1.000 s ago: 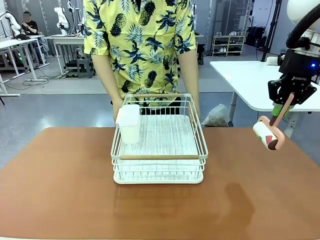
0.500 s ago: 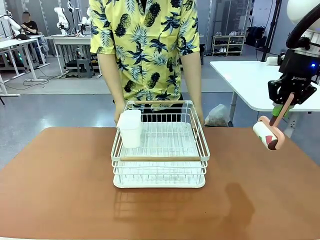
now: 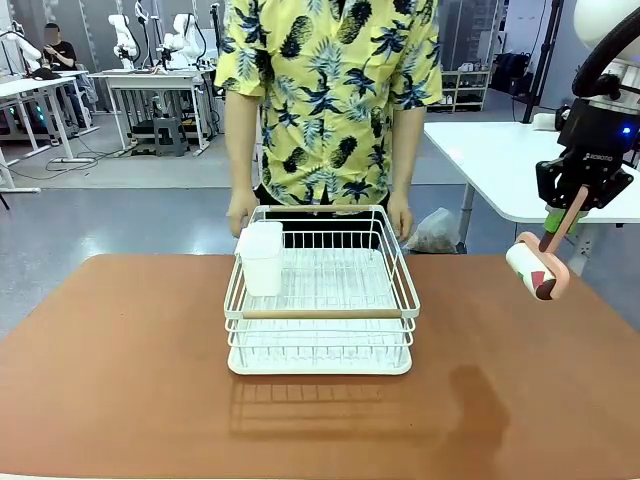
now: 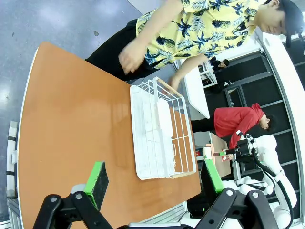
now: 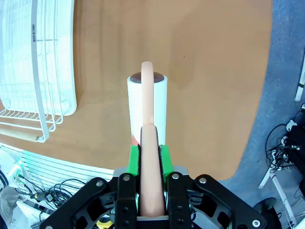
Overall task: Clean the table.
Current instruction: Place the Lint Roller down when the Dish drying rack is positioned in the middle of the table.
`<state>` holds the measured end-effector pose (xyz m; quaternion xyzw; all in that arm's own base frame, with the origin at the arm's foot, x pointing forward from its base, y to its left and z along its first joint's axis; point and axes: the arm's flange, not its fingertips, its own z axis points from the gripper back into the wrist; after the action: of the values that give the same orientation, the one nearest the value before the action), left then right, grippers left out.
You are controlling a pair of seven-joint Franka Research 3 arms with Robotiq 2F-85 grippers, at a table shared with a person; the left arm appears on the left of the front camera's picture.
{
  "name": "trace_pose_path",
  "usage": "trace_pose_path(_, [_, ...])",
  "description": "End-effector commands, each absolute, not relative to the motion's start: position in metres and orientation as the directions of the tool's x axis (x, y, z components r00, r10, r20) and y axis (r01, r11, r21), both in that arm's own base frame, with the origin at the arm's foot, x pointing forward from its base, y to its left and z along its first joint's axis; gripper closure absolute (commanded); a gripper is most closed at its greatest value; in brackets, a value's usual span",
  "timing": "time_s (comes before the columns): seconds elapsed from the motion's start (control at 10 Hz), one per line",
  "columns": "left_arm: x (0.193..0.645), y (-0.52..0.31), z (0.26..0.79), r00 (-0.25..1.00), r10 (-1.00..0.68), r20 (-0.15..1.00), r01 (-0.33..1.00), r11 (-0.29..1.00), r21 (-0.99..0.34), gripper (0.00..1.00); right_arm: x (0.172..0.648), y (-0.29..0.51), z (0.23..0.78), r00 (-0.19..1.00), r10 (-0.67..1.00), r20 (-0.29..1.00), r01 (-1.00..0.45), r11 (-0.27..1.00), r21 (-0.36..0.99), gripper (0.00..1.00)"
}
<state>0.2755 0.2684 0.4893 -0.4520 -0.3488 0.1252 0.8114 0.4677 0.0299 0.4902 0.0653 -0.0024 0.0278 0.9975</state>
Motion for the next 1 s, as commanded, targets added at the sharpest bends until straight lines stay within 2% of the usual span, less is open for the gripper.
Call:
trace_pose_path(0.0, [0.2735,0.2697,0.4901,0.720,0.515,0.465,0.128,0.560,-0.818,0.00,0.4693,0.0312,0.4937,0.998,0.069,0.008,-0.069,0.988,0.136,0.79])
trace_pose_path(0.9, [0.2735,0.2697,0.4901,0.720,0.515,0.465,0.128,0.560,-0.818,0.00,0.4693,0.0312,0.4937,0.998,0.069,0.008,-0.069,0.988,0.136,0.79])
